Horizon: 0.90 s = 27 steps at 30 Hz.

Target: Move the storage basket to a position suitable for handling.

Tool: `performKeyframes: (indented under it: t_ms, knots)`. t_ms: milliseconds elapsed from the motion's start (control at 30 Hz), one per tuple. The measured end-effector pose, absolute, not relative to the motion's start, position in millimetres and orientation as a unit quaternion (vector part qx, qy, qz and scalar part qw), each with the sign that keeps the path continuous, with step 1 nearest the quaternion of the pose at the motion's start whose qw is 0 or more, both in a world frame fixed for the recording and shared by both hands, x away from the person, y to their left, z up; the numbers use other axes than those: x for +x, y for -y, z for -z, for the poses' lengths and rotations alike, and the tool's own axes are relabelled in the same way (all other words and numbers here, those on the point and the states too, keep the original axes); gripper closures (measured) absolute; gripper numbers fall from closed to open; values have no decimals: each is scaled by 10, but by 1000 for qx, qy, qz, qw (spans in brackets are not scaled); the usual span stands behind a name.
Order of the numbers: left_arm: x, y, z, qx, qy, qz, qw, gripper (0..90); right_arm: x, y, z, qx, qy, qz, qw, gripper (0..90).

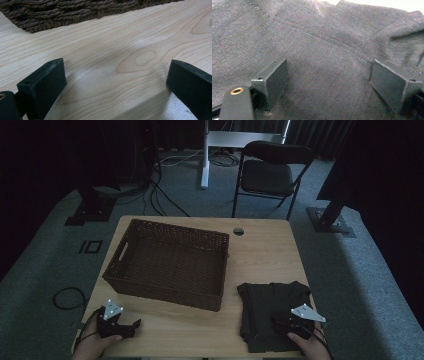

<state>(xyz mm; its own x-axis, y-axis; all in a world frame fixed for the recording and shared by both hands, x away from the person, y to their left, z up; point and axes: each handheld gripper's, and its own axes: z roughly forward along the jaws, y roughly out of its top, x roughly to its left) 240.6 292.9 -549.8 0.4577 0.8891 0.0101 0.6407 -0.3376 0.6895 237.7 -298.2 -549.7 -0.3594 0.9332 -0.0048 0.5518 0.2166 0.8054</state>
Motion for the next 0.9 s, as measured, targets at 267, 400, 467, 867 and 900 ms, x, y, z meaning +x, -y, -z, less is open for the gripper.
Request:
performKeyframes:
  t_ms: [267,400,467,867,900]
  knots:
    - [2407,-2941,5496,796,-477,-195,316,29,2369,2976,5496,501,-736,-372,262,148]
    - [2402,-2967,5494,800,-470,-194,317,33,2365,2968,5467,506,-734,-369,264,133]
    - [2400,-3000,5477,797,-476,-193,318,58,2372,2970,5433,512,-728,-373,263,132]
    - [2404,-3206,5330,777,-488,-189,348,58,2482,2827,5185,506,-712,-406,266,132]
    - [2405,-3216,5315,777,-488,-192,348,58,2497,2809,5160,506,-712,-410,264,132]
